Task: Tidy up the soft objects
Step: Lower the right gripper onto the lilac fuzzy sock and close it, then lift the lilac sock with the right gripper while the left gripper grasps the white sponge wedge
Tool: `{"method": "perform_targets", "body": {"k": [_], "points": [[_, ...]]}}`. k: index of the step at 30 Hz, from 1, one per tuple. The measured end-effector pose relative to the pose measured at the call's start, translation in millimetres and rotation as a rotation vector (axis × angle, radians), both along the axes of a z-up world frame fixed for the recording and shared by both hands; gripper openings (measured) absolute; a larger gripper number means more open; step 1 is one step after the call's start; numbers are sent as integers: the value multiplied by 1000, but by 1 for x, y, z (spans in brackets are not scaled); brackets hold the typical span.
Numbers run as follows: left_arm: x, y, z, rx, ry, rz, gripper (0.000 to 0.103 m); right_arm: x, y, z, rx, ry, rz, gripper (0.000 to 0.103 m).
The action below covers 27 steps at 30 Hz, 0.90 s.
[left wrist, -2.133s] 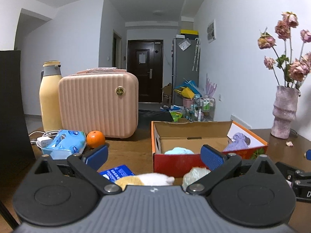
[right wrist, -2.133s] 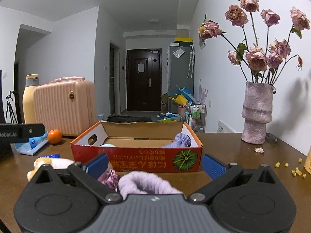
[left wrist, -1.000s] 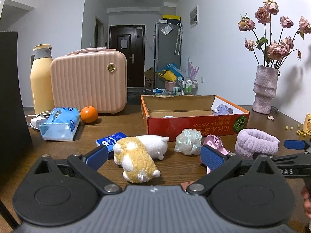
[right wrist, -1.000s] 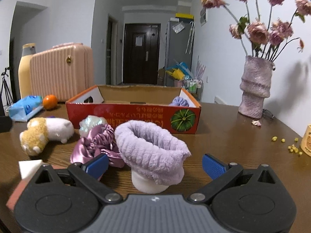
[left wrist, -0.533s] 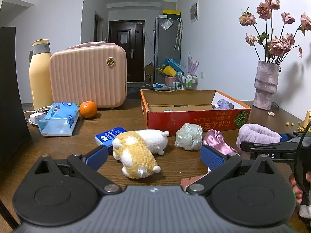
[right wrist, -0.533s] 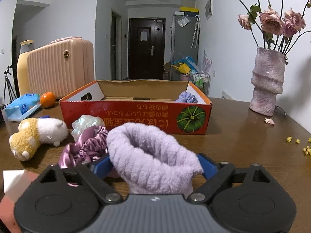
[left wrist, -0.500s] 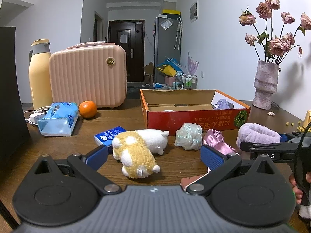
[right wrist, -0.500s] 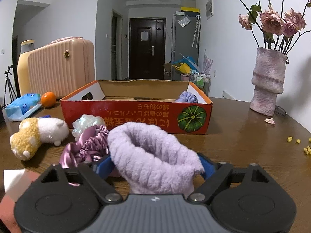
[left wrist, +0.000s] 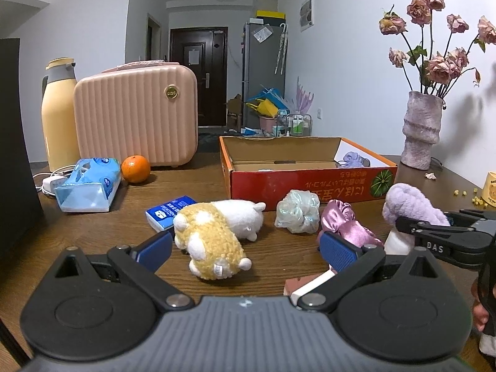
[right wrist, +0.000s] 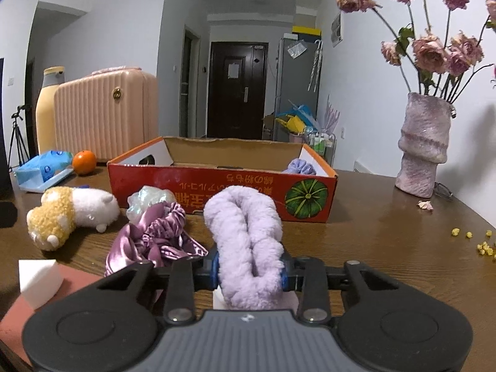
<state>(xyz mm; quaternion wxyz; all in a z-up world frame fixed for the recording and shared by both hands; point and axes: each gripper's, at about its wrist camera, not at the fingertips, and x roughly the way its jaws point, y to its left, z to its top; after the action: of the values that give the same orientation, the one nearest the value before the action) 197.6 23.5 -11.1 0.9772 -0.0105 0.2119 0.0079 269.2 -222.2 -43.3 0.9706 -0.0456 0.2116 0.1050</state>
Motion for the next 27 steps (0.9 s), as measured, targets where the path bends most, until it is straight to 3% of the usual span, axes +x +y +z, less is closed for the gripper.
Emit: {"method": "perform_targets", "body": {"k": [10,18,27], "points": [[2,1,-2,-10,7,0,103,-32,-6,12,44,-90,3,32],[5,-3,-9,-13,20,-12,103,-48,-21,14,144,-86,-11,32],[8,-12,-14,-2,35,-23,103,-56,-29,12,188,-61,-35,32]]}}
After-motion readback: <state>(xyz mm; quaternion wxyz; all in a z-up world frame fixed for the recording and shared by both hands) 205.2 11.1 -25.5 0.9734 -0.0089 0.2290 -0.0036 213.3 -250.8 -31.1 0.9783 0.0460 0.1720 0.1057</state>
